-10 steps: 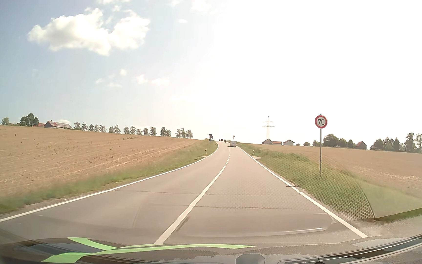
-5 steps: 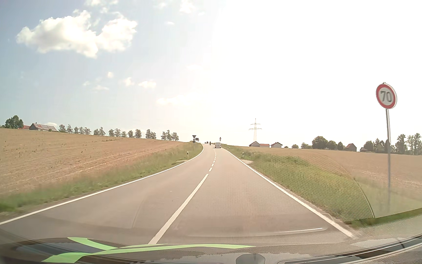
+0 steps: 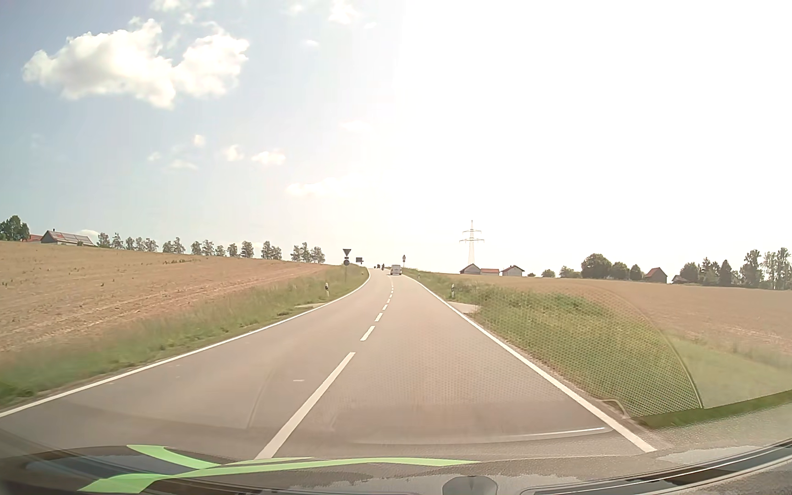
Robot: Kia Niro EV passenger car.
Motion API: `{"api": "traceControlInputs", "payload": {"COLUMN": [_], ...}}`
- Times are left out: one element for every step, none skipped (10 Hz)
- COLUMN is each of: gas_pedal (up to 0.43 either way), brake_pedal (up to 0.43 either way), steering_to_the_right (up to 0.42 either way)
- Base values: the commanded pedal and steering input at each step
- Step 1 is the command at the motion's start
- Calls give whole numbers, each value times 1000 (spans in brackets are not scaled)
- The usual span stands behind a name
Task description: Follow the waypoints while adhering to traffic rules and regulations
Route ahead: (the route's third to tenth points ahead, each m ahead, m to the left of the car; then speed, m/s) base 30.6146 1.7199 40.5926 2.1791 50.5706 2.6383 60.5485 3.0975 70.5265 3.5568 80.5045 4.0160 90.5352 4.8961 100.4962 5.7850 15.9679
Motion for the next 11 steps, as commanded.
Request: {"api": "traceControlInputs", "payload": {"gas_pedal": [409, 409, 409, 409, 409, 409, 409, 409, 421, 429, 441], "brake_pedal": [0, 0, 0, 0, 0, 0, 0, 0, 0, 0, 0], "steering_to_the_right": [-5, -13, -17, -18, -15, -10, -8, -8, -8, -8, -8]}}
